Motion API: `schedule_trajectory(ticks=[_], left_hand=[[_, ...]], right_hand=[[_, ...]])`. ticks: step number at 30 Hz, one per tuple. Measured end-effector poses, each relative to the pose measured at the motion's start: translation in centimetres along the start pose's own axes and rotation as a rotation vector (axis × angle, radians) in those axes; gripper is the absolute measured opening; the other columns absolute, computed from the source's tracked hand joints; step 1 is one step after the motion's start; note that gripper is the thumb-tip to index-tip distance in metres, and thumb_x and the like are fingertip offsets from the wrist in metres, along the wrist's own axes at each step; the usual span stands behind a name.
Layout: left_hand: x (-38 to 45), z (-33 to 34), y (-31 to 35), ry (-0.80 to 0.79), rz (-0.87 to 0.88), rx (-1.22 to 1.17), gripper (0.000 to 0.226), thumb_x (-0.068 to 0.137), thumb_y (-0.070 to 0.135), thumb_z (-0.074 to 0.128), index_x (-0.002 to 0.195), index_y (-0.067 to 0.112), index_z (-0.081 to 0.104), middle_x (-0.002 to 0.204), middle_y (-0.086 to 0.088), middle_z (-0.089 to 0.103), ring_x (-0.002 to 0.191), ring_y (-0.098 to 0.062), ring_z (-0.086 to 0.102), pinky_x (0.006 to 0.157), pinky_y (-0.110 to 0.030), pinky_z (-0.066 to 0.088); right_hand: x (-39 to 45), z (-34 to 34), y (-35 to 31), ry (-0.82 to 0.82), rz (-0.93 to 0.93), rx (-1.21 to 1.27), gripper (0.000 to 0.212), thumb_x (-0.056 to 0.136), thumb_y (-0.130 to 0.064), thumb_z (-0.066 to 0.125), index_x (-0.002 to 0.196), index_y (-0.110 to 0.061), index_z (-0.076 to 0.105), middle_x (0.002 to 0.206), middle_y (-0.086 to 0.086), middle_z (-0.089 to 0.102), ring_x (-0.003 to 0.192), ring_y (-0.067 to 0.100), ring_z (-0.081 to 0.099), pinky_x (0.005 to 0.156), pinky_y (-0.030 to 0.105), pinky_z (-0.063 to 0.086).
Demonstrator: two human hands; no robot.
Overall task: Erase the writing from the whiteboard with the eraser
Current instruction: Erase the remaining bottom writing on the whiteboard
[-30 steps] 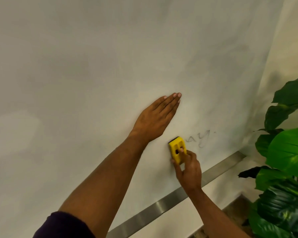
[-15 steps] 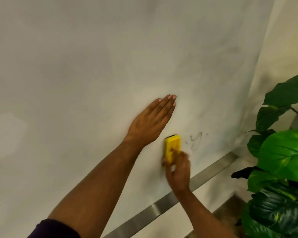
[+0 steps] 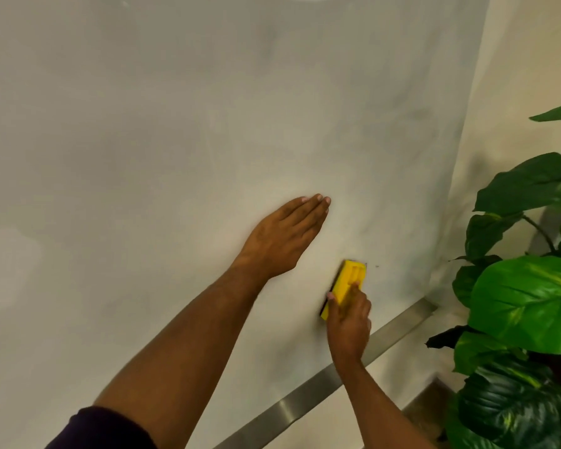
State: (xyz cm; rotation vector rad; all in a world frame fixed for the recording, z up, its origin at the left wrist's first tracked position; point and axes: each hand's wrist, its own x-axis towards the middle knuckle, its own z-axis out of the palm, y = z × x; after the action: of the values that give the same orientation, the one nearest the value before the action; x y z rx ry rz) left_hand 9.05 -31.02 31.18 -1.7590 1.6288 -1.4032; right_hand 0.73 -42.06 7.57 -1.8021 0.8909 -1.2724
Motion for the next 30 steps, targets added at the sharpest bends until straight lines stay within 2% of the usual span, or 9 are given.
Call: schedule_trajectory(ticks=[1, 4, 8, 10, 13, 18, 23, 28, 30], left_hand=[[0.2, 0.0, 0.0, -0.003, -0.002, -0.006, 0.060, 0.101, 0.008, 0.026, 0.159, 0.002, 0.038, 0.167, -0.015, 0.034, 0.156, -0.030, 0.033, 0.127, -0.041, 0.032], [1.0, 0.4, 0.3, 0.001, 0.009, -0.028, 0.059, 0.102, 0.008, 0.023, 0.159, 0.002, 0.039, 0.167, -0.016, 0.034, 0.156, -0.030, 0.033, 0.127, -0.041, 0.033], [2.2, 0.9, 0.5, -0.024, 0.009, -0.021, 0.060, 0.103, 0.008, 0.024, 0.162, 0.001, 0.033, 0.169, -0.016, 0.028, 0.158, -0.030, 0.027, 0.129, -0.040, 0.028], [2.7, 1.4, 1.0, -0.034, -0.019, -0.034, 0.061, 0.103, 0.009, 0.027, 0.163, 0.000, 0.028, 0.171, -0.017, 0.024, 0.159, -0.031, 0.023, 0.131, -0.041, 0.023], [3.4, 2.0, 1.7, -0.041, -0.040, -0.038, 0.062, 0.103, 0.008, 0.028, 0.164, -0.001, 0.021, 0.172, -0.018, 0.018, 0.160, -0.032, 0.017, 0.132, -0.042, 0.018], [3.6, 2.5, 1.9, -0.013, -0.044, -0.025, 0.064, 0.100, 0.008, 0.026, 0.163, -0.002, 0.024, 0.171, -0.019, 0.020, 0.160, -0.031, 0.020, 0.132, -0.042, 0.018], [3.8, 2.4, 2.0, -0.008, -0.140, -0.092, 0.071, 0.097, 0.009, 0.036, 0.163, -0.006, 0.016, 0.173, -0.022, 0.012, 0.162, -0.034, 0.011, 0.133, -0.043, 0.013], [3.6, 2.2, 1.9, -0.024, -0.127, -0.076, 0.070, 0.097, 0.007, 0.035, 0.163, -0.007, 0.017, 0.172, -0.023, 0.012, 0.161, -0.034, 0.012, 0.133, -0.043, 0.014], [3.7, 2.2, 1.9, -0.028, -0.119, -0.070, 0.070, 0.096, 0.008, 0.034, 0.163, -0.007, 0.018, 0.172, -0.023, 0.013, 0.161, -0.034, 0.013, 0.133, -0.043, 0.013]], right_hand=[[-0.4, 0.1, 0.1, -0.023, 0.051, -0.026, 0.066, 0.097, -0.061, 0.051, 0.142, -0.013, 0.047, 0.125, 0.015, 0.057, 0.100, 0.041, 0.063, 0.079, 0.046, 0.054], [-3.1, -0.6, 2.5, -0.199, -0.178, -0.093, 0.048, 0.096, -0.053, 0.060, 0.128, -0.023, 0.042, 0.112, 0.012, 0.060, 0.082, 0.033, 0.065, 0.062, 0.040, 0.053], [2.9, -1.0, 2.0, -0.076, 0.182, 0.008, 0.060, 0.096, -0.057, 0.054, 0.139, -0.016, 0.042, 0.128, 0.013, 0.055, 0.107, 0.041, 0.061, 0.082, 0.042, 0.049], [4.6, -0.6, -0.4, -0.020, 0.057, 0.006, 0.054, 0.101, -0.047, 0.058, 0.139, -0.012, 0.046, 0.129, 0.015, 0.054, 0.105, 0.040, 0.060, 0.083, 0.045, 0.051], [3.3, -1.2, 1.0, -0.151, -0.265, -0.071, 0.051, 0.098, -0.042, 0.064, 0.136, -0.009, 0.051, 0.124, 0.012, 0.057, 0.091, 0.028, 0.061, 0.070, 0.037, 0.054], [6.2, -2.0, 1.2, -0.096, 0.036, -0.002, 0.060, 0.098, -0.052, 0.057, 0.141, -0.012, 0.045, 0.130, 0.012, 0.052, 0.108, 0.037, 0.061, 0.084, 0.046, 0.054], [11.1, -1.8, -1.8, 0.001, -0.269, -0.005, 0.062, 0.100, -0.048, 0.056, 0.153, -0.020, 0.038, 0.127, 0.006, 0.052, 0.103, 0.014, 0.052, 0.087, 0.031, 0.044], [8.1, -2.0, 2.4, -0.085, 0.242, 0.119, 0.058, 0.099, -0.055, 0.053, 0.143, -0.020, 0.039, 0.136, 0.008, 0.051, 0.119, 0.035, 0.057, 0.092, 0.044, 0.050], [8.2, -1.7, 1.7, -0.062, 0.133, 0.111, 0.063, 0.097, -0.063, 0.051, 0.142, -0.021, 0.039, 0.134, 0.005, 0.051, 0.115, 0.028, 0.058, 0.086, 0.036, 0.050]])
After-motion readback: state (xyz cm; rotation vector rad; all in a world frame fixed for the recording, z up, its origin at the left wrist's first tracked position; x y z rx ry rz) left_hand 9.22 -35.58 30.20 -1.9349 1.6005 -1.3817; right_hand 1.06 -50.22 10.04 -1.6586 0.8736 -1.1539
